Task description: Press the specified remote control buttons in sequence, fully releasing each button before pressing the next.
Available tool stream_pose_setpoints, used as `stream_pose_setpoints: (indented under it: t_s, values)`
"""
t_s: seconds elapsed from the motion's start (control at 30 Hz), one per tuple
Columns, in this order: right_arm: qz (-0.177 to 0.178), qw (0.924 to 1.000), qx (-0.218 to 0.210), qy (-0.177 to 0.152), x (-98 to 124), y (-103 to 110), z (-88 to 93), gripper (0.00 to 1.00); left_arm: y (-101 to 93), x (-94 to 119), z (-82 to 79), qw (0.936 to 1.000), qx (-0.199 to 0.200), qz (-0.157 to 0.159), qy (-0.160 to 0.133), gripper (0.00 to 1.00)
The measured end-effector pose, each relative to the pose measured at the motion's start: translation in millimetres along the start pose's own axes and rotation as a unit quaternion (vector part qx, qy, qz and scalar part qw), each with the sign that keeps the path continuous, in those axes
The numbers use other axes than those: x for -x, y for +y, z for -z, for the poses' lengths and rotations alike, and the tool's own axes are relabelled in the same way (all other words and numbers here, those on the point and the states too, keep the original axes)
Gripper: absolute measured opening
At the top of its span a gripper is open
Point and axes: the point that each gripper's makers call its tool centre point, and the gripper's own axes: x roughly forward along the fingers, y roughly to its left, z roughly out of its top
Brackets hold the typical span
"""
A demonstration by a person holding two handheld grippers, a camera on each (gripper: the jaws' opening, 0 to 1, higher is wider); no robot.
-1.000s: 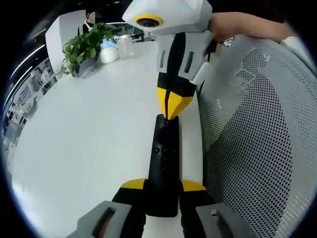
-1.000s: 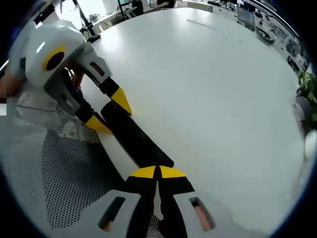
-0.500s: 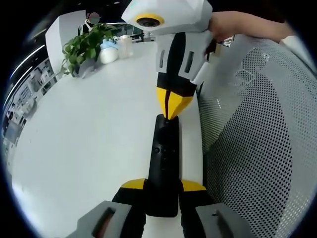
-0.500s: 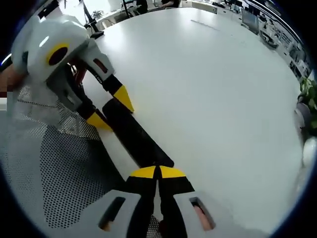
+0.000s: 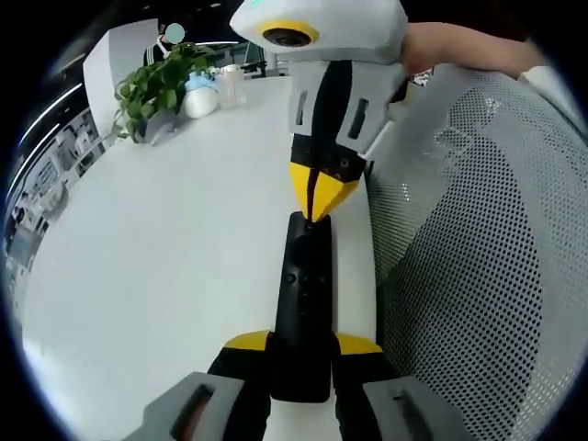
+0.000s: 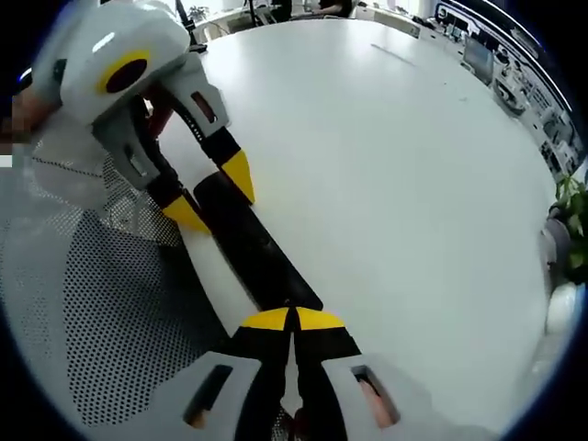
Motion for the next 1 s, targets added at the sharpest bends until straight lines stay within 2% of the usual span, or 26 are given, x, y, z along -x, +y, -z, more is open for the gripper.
stream_pose_setpoints:
  t_s: [0.2, 0.37, 0.7, 1.0]
  values:
    - [-0.009, 0.9994, -0.032, -0.002, 1.6, -2.8, -0.6, 0.0, 0.0, -0.1, 0.0, 1.0, 0.0, 0.0, 0.0, 0.25]
    - [-0.013, 0.999, -0.029, -0.03, 4.4, 0.6, -12.1, 0.0, -0.1, -0.2, 0.0, 1.0, 0.001, 0.0, 0.0, 0.25]
    - [-0.013, 0.9999, -0.003, -0.009, -1.9, 4.1, -6.3, 0.0, -0.3, -0.2, -0.1, 1.0, -0.001, 0.0, 0.001, 0.25]
    - [-0.006, 0.9999, 0.011, -0.009, -1.6, 3.4, -7.8, 0.0, -0.3, -0.5, -0.1, 1.0, -0.004, 0.001, 0.003, 0.25]
